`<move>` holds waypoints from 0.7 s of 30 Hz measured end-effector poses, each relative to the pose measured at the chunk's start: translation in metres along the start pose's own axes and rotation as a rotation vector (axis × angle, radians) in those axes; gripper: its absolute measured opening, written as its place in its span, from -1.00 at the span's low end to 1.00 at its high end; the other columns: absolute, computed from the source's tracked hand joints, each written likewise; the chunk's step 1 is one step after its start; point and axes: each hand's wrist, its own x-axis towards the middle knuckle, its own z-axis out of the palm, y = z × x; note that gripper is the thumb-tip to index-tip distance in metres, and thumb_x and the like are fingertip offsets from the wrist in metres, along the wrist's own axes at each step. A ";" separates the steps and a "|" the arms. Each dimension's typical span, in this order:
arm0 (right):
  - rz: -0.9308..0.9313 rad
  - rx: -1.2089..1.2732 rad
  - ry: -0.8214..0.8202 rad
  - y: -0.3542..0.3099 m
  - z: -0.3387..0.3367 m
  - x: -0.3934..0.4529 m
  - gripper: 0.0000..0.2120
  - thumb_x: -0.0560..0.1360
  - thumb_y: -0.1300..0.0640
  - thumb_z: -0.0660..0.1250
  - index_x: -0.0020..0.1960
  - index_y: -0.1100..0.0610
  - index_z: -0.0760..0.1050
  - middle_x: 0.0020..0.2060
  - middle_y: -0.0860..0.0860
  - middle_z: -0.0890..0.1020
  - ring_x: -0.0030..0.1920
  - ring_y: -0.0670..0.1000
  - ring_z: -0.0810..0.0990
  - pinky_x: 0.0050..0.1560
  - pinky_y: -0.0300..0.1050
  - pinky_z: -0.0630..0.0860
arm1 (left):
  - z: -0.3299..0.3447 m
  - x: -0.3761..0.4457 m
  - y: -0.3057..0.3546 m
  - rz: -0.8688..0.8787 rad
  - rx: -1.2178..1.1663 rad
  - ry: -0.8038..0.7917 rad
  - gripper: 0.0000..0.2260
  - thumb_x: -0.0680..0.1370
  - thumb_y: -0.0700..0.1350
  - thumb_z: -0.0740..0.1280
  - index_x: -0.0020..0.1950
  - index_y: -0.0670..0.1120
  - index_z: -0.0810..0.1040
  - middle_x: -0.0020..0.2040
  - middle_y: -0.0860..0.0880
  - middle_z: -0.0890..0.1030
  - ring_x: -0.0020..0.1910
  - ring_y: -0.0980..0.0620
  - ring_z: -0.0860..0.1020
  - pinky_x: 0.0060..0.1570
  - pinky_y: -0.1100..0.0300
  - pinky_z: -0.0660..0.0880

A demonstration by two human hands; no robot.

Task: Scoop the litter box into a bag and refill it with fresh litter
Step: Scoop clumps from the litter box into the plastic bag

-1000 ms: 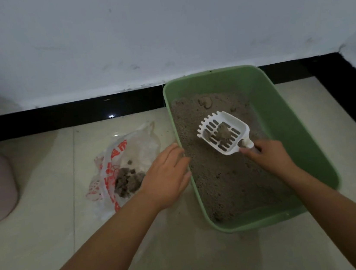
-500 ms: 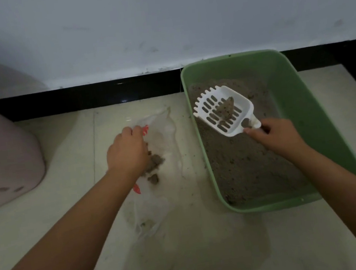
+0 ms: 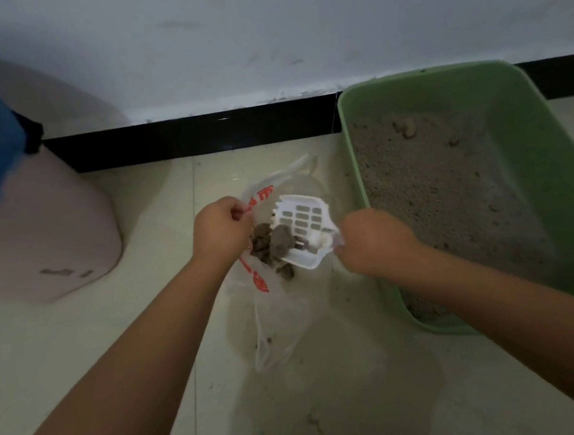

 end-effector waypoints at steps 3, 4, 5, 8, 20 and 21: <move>-0.102 -0.178 0.003 -0.026 0.007 0.005 -0.77 0.53 0.31 0.16 0.15 0.22 0.46 0.11 0.11 0.56 0.11 0.10 0.56 -0.08 -0.14 0.42 | -0.005 0.000 -0.004 -0.031 -0.082 0.028 -0.84 0.55 -0.21 0.26 0.04 -0.23 0.59 -0.19 -0.04 0.51 -0.18 0.03 0.48 -0.14 0.24 0.39; -0.127 -0.233 0.011 -0.031 0.008 0.006 -0.76 0.53 0.33 0.16 0.15 0.21 0.46 0.12 0.10 0.56 0.11 0.09 0.57 -0.10 -0.15 0.39 | -0.006 0.000 -0.006 -0.043 -0.100 0.029 -0.84 0.56 -0.21 0.26 0.04 -0.23 0.58 -0.19 -0.04 0.51 -0.18 0.02 0.48 -0.13 0.24 0.40; -0.140 -0.271 0.022 -0.033 0.009 0.008 -0.76 0.54 0.33 0.16 0.17 0.21 0.45 0.12 0.09 0.55 0.11 0.08 0.57 -0.11 -0.15 0.37 | -0.008 0.001 -0.008 -0.045 -0.106 0.034 -0.85 0.55 -0.21 0.26 0.03 -0.23 0.58 -0.20 -0.03 0.51 -0.19 0.03 0.48 -0.14 0.24 0.39; -0.145 -0.314 0.055 -0.029 0.006 0.010 -0.78 0.57 0.27 0.14 0.20 0.20 0.42 0.10 0.07 0.56 0.09 0.07 0.57 -0.16 -0.15 0.31 | -0.012 0.002 -0.016 -0.018 -0.087 0.051 -0.85 0.55 -0.22 0.27 0.01 -0.24 0.59 -0.20 -0.05 0.51 -0.18 0.03 0.46 -0.15 0.26 0.35; -0.030 -0.160 0.302 0.037 -0.028 -0.003 -0.89 0.54 0.20 0.18 0.00 0.16 0.46 -0.21 0.07 0.56 -0.25 0.08 0.49 -0.35 -0.21 0.29 | -0.003 0.010 -0.004 0.143 0.134 0.183 -0.74 0.56 -0.17 0.25 0.23 -0.18 0.50 0.16 -0.14 0.51 0.14 -0.08 0.46 0.05 0.17 0.38; 0.002 -0.062 0.312 0.052 -0.031 -0.005 -0.89 0.55 0.20 0.17 -0.12 0.14 0.44 -0.32 0.04 0.50 -0.30 0.06 0.44 -0.39 -0.18 0.30 | -0.001 0.008 0.000 0.201 0.161 0.199 -0.73 0.55 -0.19 0.25 0.24 -0.19 0.50 0.17 -0.17 0.50 0.19 -0.11 0.42 0.11 0.15 0.35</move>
